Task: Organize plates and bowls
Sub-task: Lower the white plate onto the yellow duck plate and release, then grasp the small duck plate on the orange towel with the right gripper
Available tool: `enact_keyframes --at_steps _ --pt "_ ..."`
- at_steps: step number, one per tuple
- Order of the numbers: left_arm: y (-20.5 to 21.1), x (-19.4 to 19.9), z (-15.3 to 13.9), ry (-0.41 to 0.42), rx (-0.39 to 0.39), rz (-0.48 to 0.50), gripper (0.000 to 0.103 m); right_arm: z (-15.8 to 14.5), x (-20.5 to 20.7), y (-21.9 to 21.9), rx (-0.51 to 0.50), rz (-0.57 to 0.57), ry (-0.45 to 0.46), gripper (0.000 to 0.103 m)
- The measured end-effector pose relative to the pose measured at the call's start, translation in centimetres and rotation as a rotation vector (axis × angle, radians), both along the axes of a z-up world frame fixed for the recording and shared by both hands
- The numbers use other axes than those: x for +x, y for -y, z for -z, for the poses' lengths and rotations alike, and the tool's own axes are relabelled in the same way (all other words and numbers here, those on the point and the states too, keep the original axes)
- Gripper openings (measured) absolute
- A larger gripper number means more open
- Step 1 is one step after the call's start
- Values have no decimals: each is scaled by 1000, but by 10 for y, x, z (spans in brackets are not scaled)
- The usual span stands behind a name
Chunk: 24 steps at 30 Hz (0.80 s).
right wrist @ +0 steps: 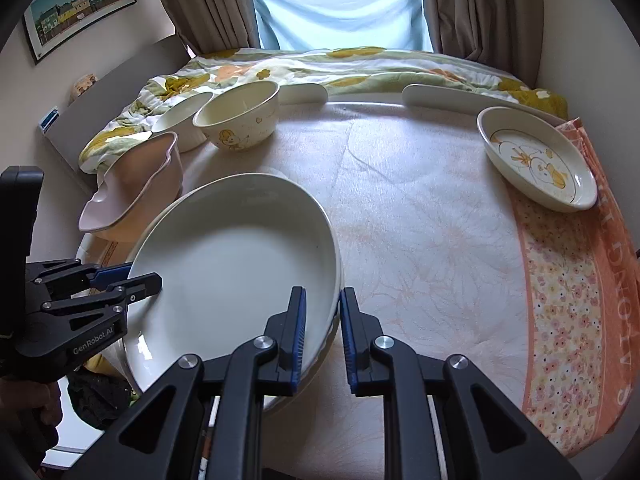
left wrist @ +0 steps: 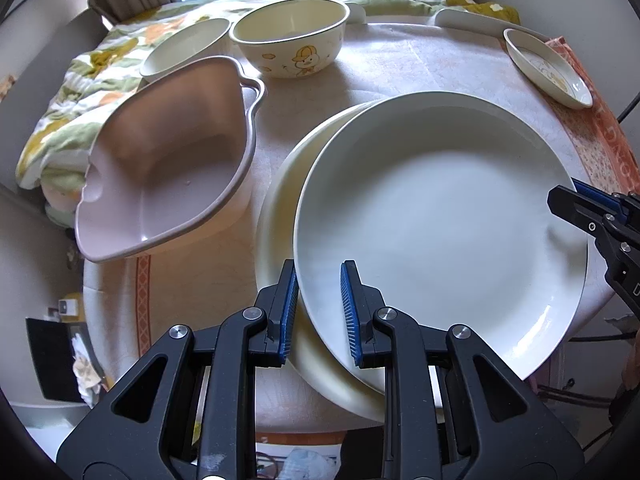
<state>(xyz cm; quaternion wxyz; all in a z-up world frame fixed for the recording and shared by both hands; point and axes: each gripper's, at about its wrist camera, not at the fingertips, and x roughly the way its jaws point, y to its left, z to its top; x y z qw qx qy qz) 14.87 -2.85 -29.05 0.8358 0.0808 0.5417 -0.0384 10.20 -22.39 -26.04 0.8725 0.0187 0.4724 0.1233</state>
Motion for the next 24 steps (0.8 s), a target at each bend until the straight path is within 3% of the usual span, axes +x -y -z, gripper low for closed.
enact_keyframes --at_steps 18,24 --pt "11 -6 -7 69 135 32 19 0 1 -8 -37 8 13 16" --pt "7 -4 -8 87 132 30 19 2 2 -14 -49 -8 20 16"
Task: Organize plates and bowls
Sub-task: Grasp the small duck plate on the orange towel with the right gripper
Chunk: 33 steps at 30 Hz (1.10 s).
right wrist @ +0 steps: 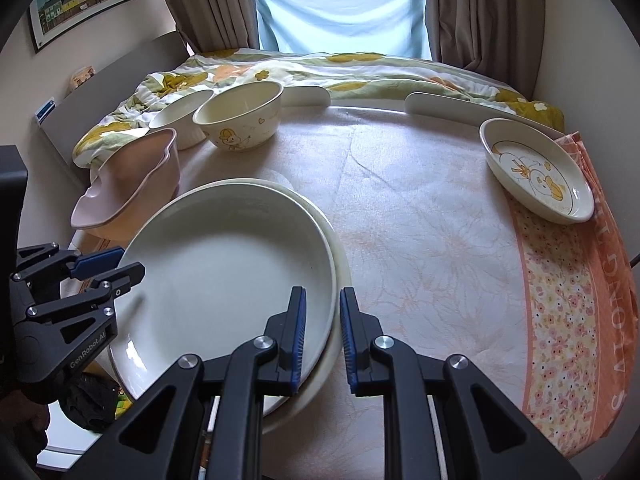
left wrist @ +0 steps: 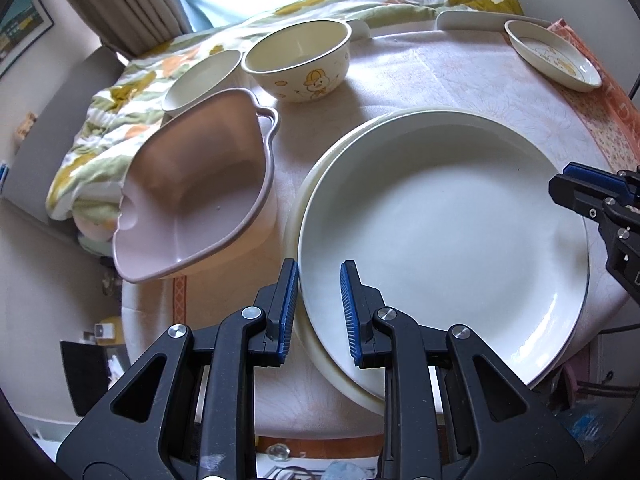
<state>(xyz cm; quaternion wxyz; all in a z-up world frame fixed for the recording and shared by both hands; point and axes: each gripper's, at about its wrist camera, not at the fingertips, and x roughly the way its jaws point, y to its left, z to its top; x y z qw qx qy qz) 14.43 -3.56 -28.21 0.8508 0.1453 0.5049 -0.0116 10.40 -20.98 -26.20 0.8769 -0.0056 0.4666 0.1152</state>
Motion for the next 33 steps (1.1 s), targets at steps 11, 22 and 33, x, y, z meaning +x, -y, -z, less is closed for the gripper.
enact_keyframes --at_steps 11,22,33 --pt "-5 0 -48 60 -101 10 19 -29 -2 9 6 35 20 16" --pt "46 44 -161 242 -450 264 103 -106 -14 104 120 311 90 103" --pt "198 178 -100 -88 -538 464 100 -68 24 219 227 544 -22 103"
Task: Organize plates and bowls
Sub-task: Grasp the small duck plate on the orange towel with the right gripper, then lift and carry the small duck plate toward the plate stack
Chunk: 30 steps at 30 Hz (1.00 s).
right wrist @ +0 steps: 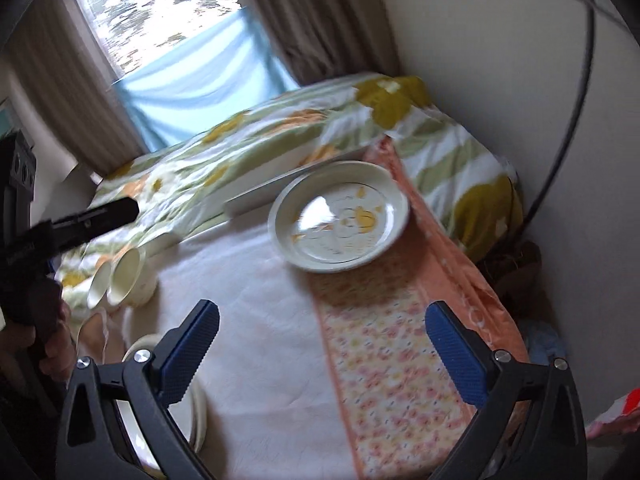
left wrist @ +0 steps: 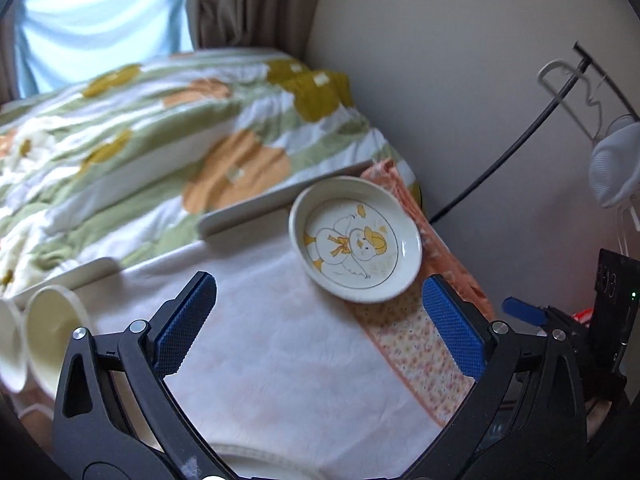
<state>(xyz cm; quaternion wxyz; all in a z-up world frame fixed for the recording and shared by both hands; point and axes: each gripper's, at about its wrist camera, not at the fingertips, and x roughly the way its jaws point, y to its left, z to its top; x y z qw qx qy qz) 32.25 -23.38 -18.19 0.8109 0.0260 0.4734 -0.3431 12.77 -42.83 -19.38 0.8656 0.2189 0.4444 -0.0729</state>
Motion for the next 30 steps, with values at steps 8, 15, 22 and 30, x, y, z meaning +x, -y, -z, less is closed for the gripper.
enact_keyframes --at_steps 8,15,22,30 --pt "70 67 83 -147 103 55 67 73 50 47 223 129 -30 68" --pt "95 98 113 -188 136 81 51 89 76 53 198 159 -39 57" --pt "106 113 123 -197 163 89 31 98 84 64 185 212 -65 28" --pt "104 115 123 -156 225 78 14 97 89 69 169 214 -68 13"
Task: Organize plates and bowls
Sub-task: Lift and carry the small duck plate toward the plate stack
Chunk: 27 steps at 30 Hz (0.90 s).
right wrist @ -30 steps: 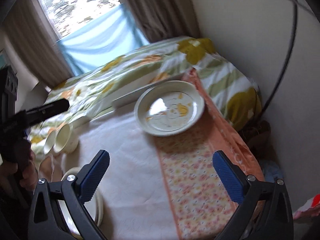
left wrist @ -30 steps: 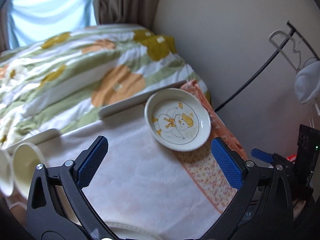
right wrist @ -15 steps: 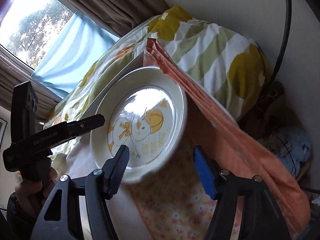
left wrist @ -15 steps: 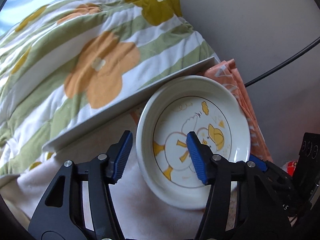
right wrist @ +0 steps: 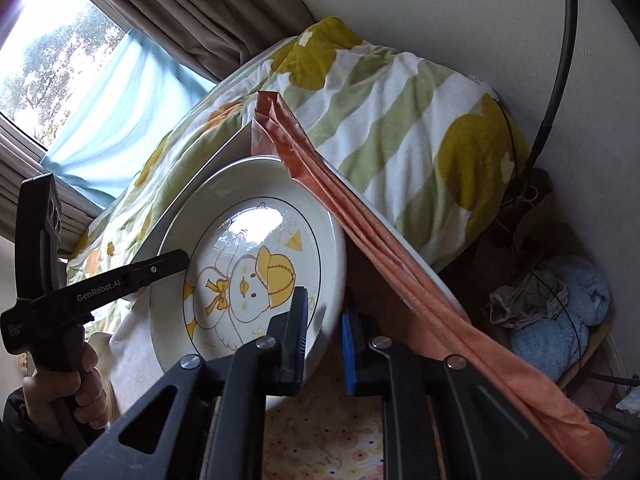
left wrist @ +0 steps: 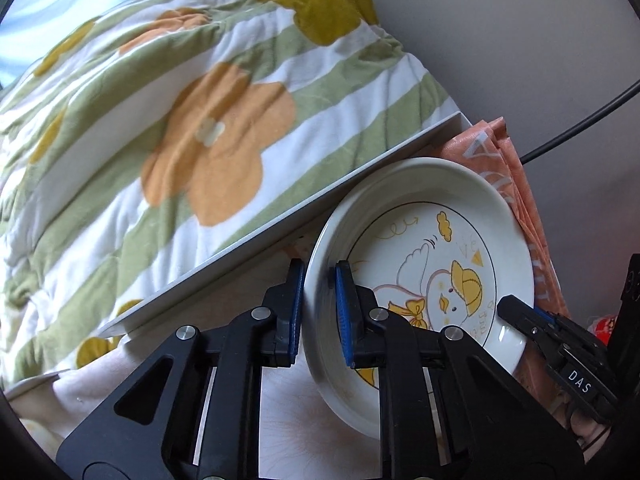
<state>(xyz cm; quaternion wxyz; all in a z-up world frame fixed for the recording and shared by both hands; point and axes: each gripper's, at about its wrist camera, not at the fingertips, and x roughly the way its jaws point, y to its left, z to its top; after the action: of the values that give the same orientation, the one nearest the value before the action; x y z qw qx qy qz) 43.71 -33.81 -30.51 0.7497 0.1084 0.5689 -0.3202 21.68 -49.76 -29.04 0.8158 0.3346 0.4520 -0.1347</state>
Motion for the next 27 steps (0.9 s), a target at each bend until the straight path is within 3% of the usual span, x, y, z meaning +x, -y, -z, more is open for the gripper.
enact_keyframes --at_steps 8,14,20,27 --pt "-12 -18 -13 38 -2 -8 14 -1 -4 -2 -10 -44 -6 13" --pt "-29 -38 -38 84 -20 -23 14 -19 -17 -17 -51 -73 27 13" --pt "-63 -70 -78 130 -65 -41 13 -59 -37 -40 -116 -102 84 13" --pt "-134 -122 -123 187 -100 -121 14 -107 -67 -89 -151 -180 146 13"
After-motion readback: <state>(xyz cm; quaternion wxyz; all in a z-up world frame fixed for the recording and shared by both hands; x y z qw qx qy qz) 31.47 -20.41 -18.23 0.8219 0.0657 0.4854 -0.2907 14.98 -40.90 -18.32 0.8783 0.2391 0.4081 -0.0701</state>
